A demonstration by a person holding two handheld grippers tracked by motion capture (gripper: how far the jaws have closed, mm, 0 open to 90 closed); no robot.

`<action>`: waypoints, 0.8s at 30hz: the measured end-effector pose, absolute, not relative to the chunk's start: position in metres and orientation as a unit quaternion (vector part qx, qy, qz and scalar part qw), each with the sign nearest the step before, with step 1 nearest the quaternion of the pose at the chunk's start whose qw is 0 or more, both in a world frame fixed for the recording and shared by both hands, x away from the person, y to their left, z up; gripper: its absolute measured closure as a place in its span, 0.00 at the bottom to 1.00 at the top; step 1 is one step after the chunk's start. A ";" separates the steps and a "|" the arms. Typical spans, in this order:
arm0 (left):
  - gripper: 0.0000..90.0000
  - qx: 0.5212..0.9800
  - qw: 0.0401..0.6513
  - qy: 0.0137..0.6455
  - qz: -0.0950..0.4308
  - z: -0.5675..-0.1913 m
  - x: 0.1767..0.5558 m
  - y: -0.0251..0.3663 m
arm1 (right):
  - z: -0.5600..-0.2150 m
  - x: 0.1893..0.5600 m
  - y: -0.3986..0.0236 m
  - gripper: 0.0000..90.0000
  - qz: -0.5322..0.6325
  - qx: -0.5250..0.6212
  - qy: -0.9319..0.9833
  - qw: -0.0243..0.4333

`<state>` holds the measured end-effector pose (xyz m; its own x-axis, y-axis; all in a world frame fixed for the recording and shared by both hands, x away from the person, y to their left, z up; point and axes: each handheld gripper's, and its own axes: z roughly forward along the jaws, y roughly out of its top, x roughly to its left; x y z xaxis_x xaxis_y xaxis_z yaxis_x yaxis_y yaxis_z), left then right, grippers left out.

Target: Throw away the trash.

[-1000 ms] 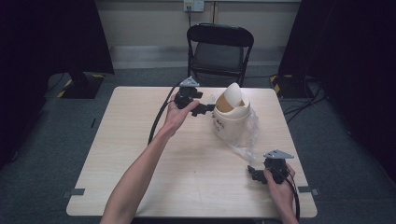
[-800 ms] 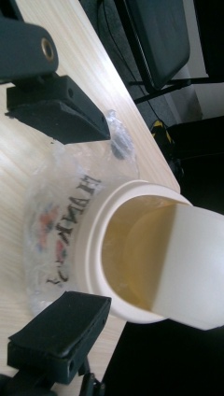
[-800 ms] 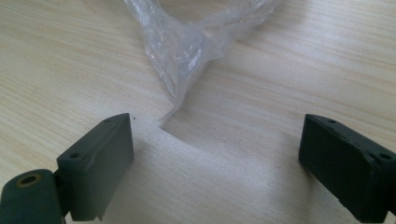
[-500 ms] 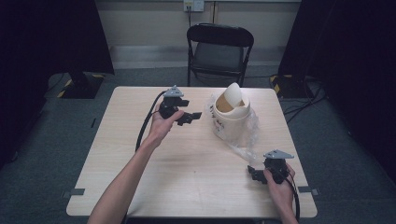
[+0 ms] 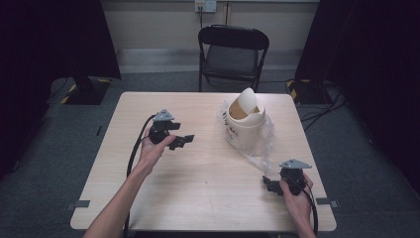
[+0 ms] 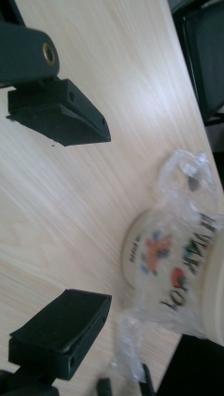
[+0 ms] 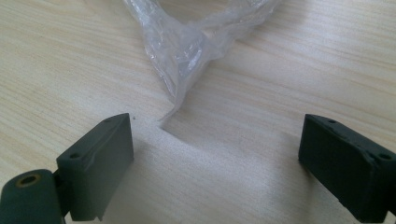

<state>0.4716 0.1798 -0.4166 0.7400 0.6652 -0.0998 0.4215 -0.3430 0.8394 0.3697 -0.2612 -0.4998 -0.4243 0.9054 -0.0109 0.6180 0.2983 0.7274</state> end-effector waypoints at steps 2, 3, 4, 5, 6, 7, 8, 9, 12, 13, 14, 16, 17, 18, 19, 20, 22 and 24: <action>0.20 0.811 0.454 0.340 0.142 -0.423 0.465 0.189 | -0.500 0.370 -0.261 0.10 0.332 0.491 0.776 0.216; 0.20 0.811 0.454 0.340 0.142 -0.423 0.465 0.189 | -0.500 0.370 -0.261 0.10 0.332 0.491 0.776 0.216; 0.20 0.810 0.449 0.348 0.146 -0.430 0.457 0.199 | -0.500 0.370 -0.261 0.10 0.332 0.491 0.776 0.216; 0.20 0.810 0.449 0.348 0.146 -0.430 0.457 0.199 | -0.500 0.370 -0.261 0.10 0.332 0.491 0.776 0.216; 0.20 0.807 0.443 0.362 0.146 -0.438 0.449 0.209 | -0.500 0.370 -0.261 0.10 0.332 0.491 0.776 0.216; 0.20 0.807 0.443 0.362 0.146 -0.438 0.449 0.209 | -0.500 0.370 -0.261 0.10 0.332 0.491 0.776 0.216; 0.20 0.804 0.437 0.376 0.146 -0.449 0.441 0.220 | -0.500 0.370 -0.261 0.10 0.332 0.490 0.776 0.217; 0.20 0.804 0.437 0.376 0.146 -0.449 0.441 0.220 | -0.500 0.370 -0.261 0.10 0.332 0.490 0.776 0.217; 0.20 0.807 0.410 0.401 0.141 -0.469 0.424 0.238 | -0.500 0.370 -0.261 0.10 0.331 0.491 0.776 0.217; 0.20 0.807 0.410 0.401 0.141 -0.469 0.424 0.238 | -0.500 0.370 -0.261 0.10 0.332 0.490 0.776 0.217; 0.20 0.808 0.403 0.404 0.146 -0.478 0.415 0.246 | -0.500 0.370 -0.261 0.10 0.332 0.490 0.776 0.217; 0.20 0.812 0.391 0.405 0.152 -0.485 0.405 0.252 | -0.500 0.370 -0.261 0.10 0.332 0.491 0.776 0.217; 0.20 0.812 0.391 0.405 0.152 -0.485 0.405 0.252 | -0.500 0.370 -0.261 0.10 0.332 0.491 0.776 0.217; 0.20 0.813 0.385 0.410 0.151 -0.493 0.398 0.257 | -0.500 0.370 -0.261 0.10 0.332 0.491 0.776 0.216; 0.20 0.813 0.385 0.410 0.151 -0.493 0.398 0.257 | -0.500 0.370 -0.261 0.10 0.332 0.491 0.776 0.216; 0.20 0.820 0.369 0.407 0.163 -0.499 0.395 0.258 | -0.500 0.370 -0.261 0.10 0.332 0.491 0.776 0.217; 0.19 0.824 0.363 0.397 0.178 -0.501 0.394 0.256 | -0.500 0.370 -0.261 0.10 0.331 0.491 0.776 0.217; 0.19 0.824 0.360 0.399 0.181 -0.501 0.393 0.255 | -0.500 0.370 -0.261 0.10 0.332 0.491 0.776 0.217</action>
<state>0.3931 0.2549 -0.5007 0.6162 0.7875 0.0098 0.5274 -0.4219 0.7375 0.3697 -0.2612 -0.4998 -0.4245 0.9054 -0.0105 0.6182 0.2983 0.7273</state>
